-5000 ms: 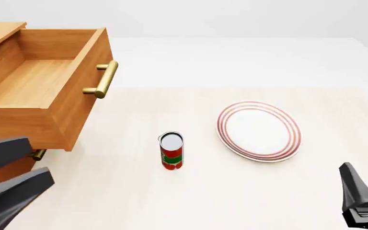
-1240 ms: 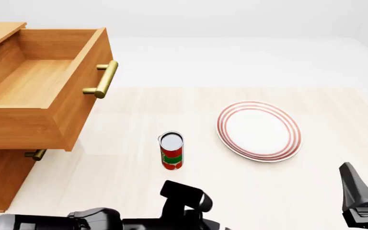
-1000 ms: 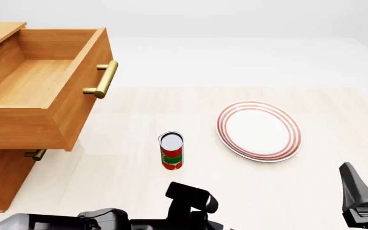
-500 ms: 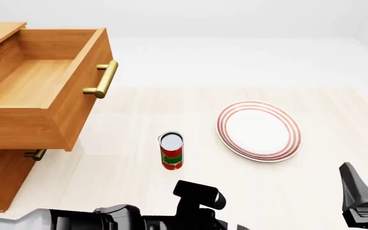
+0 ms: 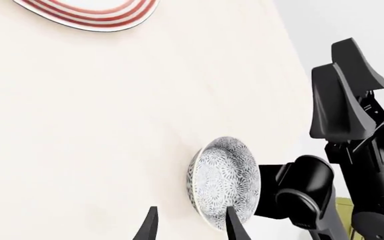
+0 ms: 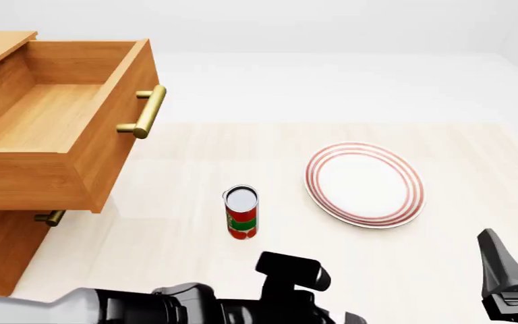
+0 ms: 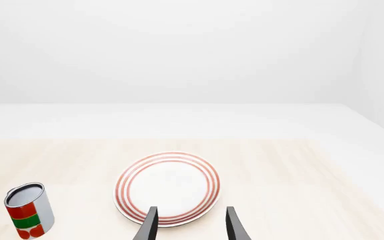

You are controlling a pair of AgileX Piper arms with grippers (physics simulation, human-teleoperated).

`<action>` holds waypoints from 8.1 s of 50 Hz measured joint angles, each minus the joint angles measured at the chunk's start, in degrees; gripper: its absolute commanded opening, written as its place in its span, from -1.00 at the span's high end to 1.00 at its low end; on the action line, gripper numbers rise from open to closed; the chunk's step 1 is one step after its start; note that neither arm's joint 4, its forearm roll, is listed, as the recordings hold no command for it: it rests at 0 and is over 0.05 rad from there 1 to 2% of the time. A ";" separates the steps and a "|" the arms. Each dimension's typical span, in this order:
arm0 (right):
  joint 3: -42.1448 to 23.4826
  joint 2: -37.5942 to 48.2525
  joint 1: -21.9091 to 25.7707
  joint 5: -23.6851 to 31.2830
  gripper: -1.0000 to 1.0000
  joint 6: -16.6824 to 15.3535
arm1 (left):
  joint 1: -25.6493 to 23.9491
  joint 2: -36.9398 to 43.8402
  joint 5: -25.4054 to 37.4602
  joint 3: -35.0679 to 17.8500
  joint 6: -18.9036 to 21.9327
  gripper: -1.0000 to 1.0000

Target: Put the bowl in the top drawer of the cabinet.

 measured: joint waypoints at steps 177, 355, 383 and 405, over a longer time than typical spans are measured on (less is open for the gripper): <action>0.86 -0.50 0.04 -0.34 -1.00 0.01 | 1.04 10.78 0.15 -5.45 -2.97 1.00; -0.91 0.80 0.05 0.12 -1.00 0.01 | 29.37 -28.97 34.16 -19.02 10.17 1.00; -0.91 0.80 0.05 0.12 -1.00 0.01 | 37.01 -32.40 39.37 -24.12 11.79 1.00; -0.91 0.80 0.05 0.12 -1.00 0.01 | 43.62 -34.60 43.37 -28.61 12.29 1.00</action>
